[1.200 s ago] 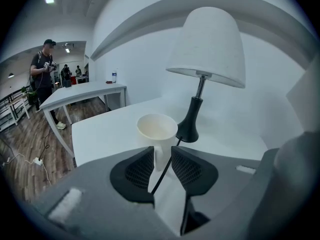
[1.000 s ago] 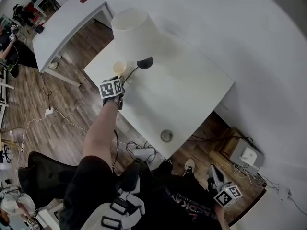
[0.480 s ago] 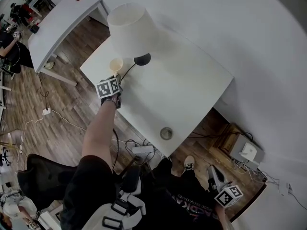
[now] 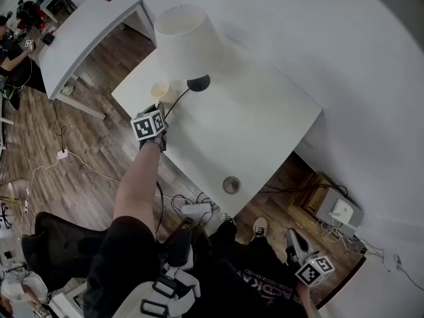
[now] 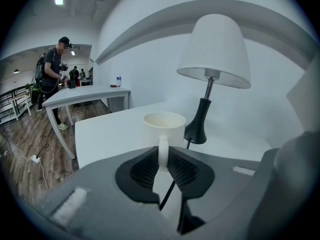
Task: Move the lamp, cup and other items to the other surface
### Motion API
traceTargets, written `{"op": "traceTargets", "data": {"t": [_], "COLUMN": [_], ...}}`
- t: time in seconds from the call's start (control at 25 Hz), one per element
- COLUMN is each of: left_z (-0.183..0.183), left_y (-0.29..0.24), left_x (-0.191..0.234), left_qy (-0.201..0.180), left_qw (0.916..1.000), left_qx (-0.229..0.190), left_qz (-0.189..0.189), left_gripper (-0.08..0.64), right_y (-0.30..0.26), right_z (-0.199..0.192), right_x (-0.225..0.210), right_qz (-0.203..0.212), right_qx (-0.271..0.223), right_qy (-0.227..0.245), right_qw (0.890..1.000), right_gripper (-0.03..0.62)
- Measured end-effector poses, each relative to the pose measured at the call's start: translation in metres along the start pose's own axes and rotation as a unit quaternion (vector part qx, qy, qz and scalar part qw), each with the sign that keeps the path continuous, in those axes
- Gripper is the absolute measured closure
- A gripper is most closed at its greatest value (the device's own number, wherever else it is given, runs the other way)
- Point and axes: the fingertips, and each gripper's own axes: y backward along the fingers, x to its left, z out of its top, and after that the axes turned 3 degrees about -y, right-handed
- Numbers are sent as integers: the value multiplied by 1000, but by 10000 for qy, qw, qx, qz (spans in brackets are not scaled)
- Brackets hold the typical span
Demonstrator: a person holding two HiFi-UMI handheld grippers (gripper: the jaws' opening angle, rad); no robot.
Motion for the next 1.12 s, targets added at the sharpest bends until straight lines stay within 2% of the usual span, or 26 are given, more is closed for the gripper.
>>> {"op": "traceTargets", "data": {"t": [0.32,0.56,0.92,1.12], "left_z": [14,22,25,15], "left_y": [36,73,172,233], "left_x": [10,12,-9,-40], "left_qy": [207,156,486,423], "left_qw": [9988,9966,9882,9846], "left_qx": [-408,-762,-1387,-1634], "left_qz": [179,276,439,456], "left_gripper": [506,506,506,506], "right_y": [-5,-14,-11,3], "right_z": [1,4,22,31], "right_x": [3,2,1,2], "right_qz": [273,598,1398,1831], "right_qx": [131,286,483,624], "right_qy": [173,308,581,683], "right_qw": [9994,9973,9873,9787], "right_gripper": [592,592,592,592]}}
